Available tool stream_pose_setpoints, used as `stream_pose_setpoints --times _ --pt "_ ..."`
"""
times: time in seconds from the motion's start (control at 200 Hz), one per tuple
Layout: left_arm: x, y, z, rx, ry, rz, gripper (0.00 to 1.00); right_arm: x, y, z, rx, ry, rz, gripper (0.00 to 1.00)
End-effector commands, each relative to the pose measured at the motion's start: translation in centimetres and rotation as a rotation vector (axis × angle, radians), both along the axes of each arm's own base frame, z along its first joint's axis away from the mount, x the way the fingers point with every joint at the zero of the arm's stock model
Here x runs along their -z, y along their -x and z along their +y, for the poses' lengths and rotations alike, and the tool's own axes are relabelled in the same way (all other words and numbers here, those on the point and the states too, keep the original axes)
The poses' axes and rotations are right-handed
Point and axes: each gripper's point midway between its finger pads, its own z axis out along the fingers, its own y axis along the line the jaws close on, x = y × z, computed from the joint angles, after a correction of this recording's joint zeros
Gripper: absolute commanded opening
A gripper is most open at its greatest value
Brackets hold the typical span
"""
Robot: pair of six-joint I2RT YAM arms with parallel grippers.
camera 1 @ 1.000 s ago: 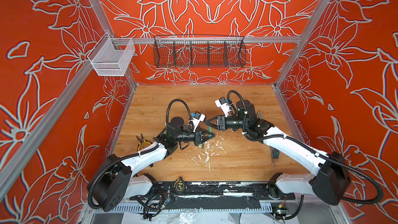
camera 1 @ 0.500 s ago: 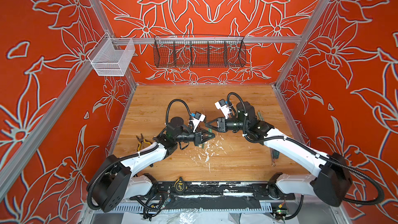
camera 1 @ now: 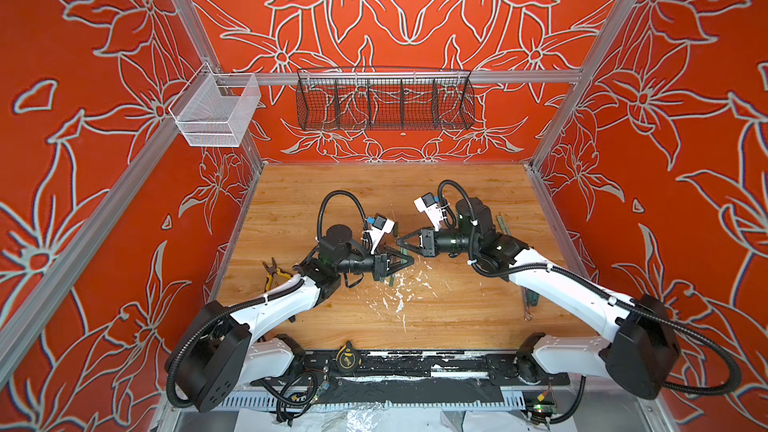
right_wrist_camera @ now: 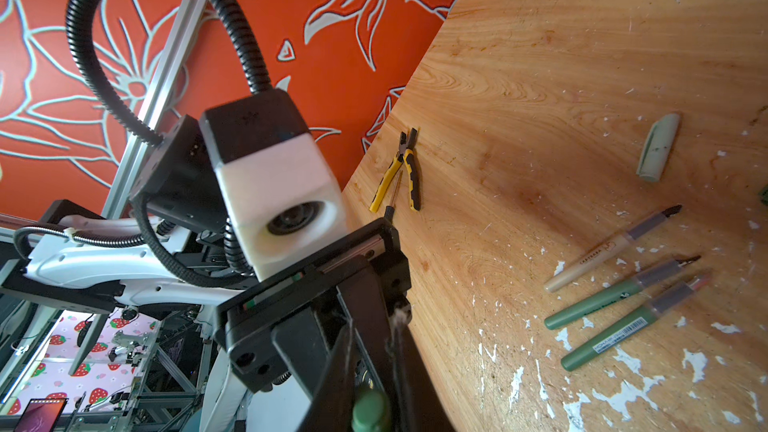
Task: Insert the pens into the pen caps
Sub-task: 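Close the left gripper on the green cap held by the right gripper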
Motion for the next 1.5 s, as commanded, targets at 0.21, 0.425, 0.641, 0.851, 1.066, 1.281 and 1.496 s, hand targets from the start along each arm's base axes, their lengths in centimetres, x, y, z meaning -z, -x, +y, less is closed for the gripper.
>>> stream_pose_setpoints --times 0.21,0.425,0.641,0.851,1.066,1.281,1.496 --pt "-1.7 -0.7 0.3 -0.028 0.032 -0.050 0.00 -1.1 1.2 0.2 -0.043 -0.035 -0.019 0.00" --pt "-2.1 -1.2 0.6 -0.041 0.036 -0.048 0.23 -0.9 1.6 0.0 -0.047 -0.031 -0.025 0.00" --pt "-1.9 -1.4 1.0 -0.053 0.021 -0.044 0.44 -1.2 1.7 0.0 -0.057 -0.030 -0.036 0.00" --pt "-1.5 -1.5 1.4 -0.068 -0.008 -0.043 0.53 -1.7 1.9 0.3 -0.082 -0.044 -0.044 0.00" --pt "-1.6 -1.6 1.7 -0.070 -0.010 -0.045 0.29 -1.7 2.4 0.2 -0.109 -0.040 -0.061 0.00" --pt "-1.5 -1.3 1.5 -0.042 -0.006 -0.037 0.13 -2.0 2.6 0.7 -0.124 -0.042 -0.066 0.00" --pt "-1.3 -1.3 1.9 -0.065 -0.029 -0.038 0.00 -2.2 1.6 0.6 -0.054 -0.020 -0.062 0.19"
